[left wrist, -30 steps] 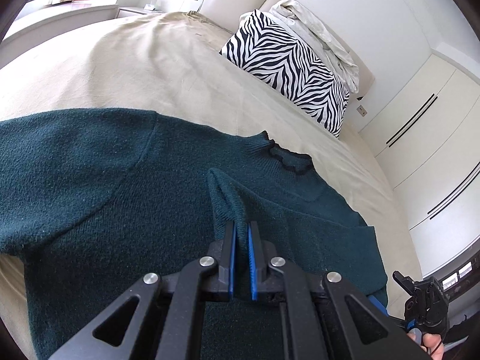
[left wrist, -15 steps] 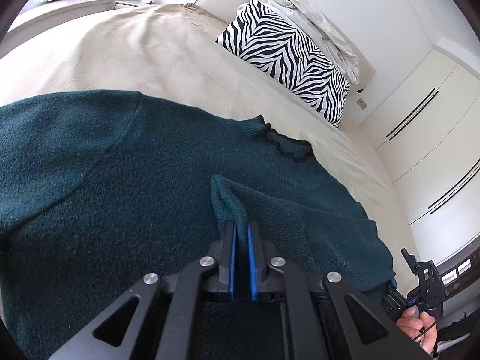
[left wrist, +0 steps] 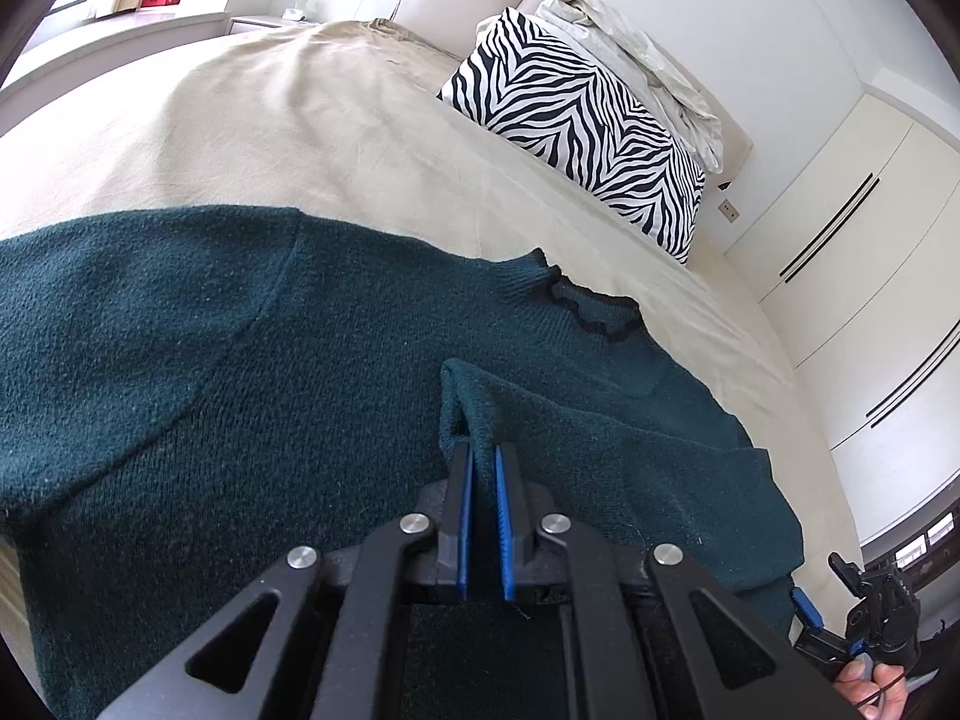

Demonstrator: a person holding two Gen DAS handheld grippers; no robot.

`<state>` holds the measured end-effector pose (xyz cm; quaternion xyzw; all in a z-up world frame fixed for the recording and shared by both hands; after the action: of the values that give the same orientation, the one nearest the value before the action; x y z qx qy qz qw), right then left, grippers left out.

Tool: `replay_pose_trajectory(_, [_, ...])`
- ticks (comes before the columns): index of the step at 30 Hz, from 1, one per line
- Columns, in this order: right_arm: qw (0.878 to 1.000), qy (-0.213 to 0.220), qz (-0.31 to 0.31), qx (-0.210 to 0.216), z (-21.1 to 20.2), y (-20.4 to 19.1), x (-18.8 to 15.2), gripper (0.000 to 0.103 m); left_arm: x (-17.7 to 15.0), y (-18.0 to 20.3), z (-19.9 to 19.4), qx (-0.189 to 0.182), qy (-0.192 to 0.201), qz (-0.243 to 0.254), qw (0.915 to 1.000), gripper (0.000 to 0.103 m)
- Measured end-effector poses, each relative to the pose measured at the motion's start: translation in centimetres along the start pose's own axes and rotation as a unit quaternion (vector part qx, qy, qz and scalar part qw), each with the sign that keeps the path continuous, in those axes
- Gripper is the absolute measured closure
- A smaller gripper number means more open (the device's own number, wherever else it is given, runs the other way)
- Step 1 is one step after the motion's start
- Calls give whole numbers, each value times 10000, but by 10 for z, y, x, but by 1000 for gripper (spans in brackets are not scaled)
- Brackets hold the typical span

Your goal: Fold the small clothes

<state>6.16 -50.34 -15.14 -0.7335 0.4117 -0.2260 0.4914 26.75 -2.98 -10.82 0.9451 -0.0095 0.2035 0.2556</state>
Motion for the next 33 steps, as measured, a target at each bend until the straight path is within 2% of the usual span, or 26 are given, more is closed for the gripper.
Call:
replay_pose_trajectory(3, [9999,58,-38,-74,-16,-10,0,58,1,0,-1,43,51,42,10000,95])
replay_pose_trajectory(6, [9989,96,-461,-77,-24,-39,5,58,2,6,-3,180,148,195,9995,95])
replay_pose_trajectory(10, [9964,-30,-843,-68,-8,-70,27,58,2,11,0,578,228,502,9968,93])
replay_pose_trajectory(11, [9952,-123,-973,-39,0,-77,35,55,1,8,6,691,155,497,9962,88])
replay_pose_trajectory(12, [9945,-252,-1020,35,11,-82,43,51,0,2,12,688,76,413,9967,86])
replay_pose_trajectory(14, [9938,-589,-930,149,36,-79,60,50,0,-10,17,419,15,195,9989,86])
replay_pose_trajectory(15, [9925,-785,-928,104,48,-75,68,49,1,-11,16,360,-2,153,9992,86])
replay_pose_trajectory(17, [9897,-1033,-790,-592,70,-55,75,49,-1,-8,16,488,-38,269,9984,85])
replay_pose_trajectory(18, [9883,-1079,-859,-648,74,-49,73,49,-3,-6,16,555,-63,329,9979,85])
replay_pose_trajectory(20, [9857,-974,-1282,-502,66,-49,64,49,-6,-3,14,670,-144,413,9968,85])
replay_pose_trajectory(24, [9834,-964,-1471,-444,34,-38,44,50,-14,3,9,877,-314,531,9942,78])
replay_pose_trajectory(26, [9811,-1015,-1544,-570,19,-36,35,50,-16,3,2,920,-348,508,9939,75])
replay_pose_trajectory(28, [9799,-1026,-1525,-777,6,-40,30,50,-19,1,-7,928,-272,403,9945,68])
replay_pose_trajectory(30, [9803,-874,-1624,-702,-4,-54,30,48,-22,-2,-17,1080,-115,238,9938,63])
replay_pose_trajectory(31, [9806,-816,-1677,-602,-6,-61,32,48,-23,-2,-23,1056,-15,138,9943,61])
replay_pose_trajectory(33, [9806,-827,-1729,-413,1,-76,41,47,-22,4,-31,772,158,162,9968,60])
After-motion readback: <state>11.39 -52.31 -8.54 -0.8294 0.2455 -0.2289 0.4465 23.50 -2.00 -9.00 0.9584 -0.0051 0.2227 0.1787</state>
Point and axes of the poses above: each gripper's, at about its wrist camera, not at the fingertips, and z roughly the way its jaws point, y to its right, x to its top, the point moved 3 cm from there along z, roughly the way its jaws point, and after that the axes turned 14 degrees about -y, right-handed, at the moved point
